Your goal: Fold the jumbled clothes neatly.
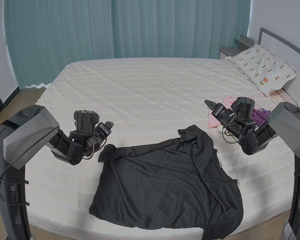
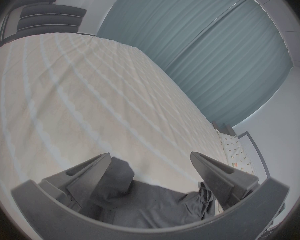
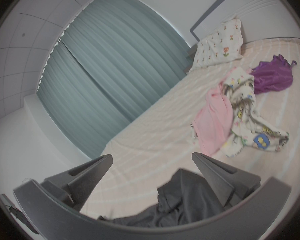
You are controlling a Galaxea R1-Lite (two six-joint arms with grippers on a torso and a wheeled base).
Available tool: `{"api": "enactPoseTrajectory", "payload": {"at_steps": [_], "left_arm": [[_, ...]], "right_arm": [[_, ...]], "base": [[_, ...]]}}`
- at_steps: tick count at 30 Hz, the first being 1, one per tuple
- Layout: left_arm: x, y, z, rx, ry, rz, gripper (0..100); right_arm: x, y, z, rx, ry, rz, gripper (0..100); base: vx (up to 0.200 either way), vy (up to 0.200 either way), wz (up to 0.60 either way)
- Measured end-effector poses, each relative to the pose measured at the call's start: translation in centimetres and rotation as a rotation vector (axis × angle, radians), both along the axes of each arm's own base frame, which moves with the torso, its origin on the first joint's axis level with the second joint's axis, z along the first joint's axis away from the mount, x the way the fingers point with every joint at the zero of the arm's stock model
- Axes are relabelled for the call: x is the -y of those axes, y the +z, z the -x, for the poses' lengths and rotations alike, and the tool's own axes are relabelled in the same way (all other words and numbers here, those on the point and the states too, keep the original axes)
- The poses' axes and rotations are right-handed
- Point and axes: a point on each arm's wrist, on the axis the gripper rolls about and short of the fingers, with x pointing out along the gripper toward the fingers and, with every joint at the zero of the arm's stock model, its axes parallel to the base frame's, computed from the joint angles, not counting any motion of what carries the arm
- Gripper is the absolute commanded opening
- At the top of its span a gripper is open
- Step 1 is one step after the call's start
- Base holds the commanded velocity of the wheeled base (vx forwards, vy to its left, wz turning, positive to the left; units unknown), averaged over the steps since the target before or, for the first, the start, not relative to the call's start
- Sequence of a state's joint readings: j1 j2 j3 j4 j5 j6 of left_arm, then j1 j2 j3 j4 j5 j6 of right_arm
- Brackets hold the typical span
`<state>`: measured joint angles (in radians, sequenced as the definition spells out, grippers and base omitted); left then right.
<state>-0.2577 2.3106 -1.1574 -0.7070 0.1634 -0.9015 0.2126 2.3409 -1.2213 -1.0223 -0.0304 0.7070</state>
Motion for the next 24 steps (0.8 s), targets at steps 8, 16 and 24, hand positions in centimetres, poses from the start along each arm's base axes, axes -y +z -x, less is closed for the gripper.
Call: {"api": "enactPoseTrajectory", "payload": {"at_steps": [8,16,24], "left_arm": [[-1.6,-0.9,4.1,-0.124,-0.056,0.012,100],[-2.7,-1.5,10.2,-0.251,-0.132,0.052,100],[-3.1,-1.2,13.9,-0.249,-0.168,0.151,100]], "right_arm": [[1.9,-3.1,3.6,-0.176,0.057,0.02,100],[5.2,-6.0,7.1,-0.335,0.142,0.031,100],[7.2,-9.4,8.9,-0.444,0.211,0.065,100]], "base": [[0.0,0.0,0.0],[0.0,0.0,0.0],[0.0,0.0,0.0]]}}
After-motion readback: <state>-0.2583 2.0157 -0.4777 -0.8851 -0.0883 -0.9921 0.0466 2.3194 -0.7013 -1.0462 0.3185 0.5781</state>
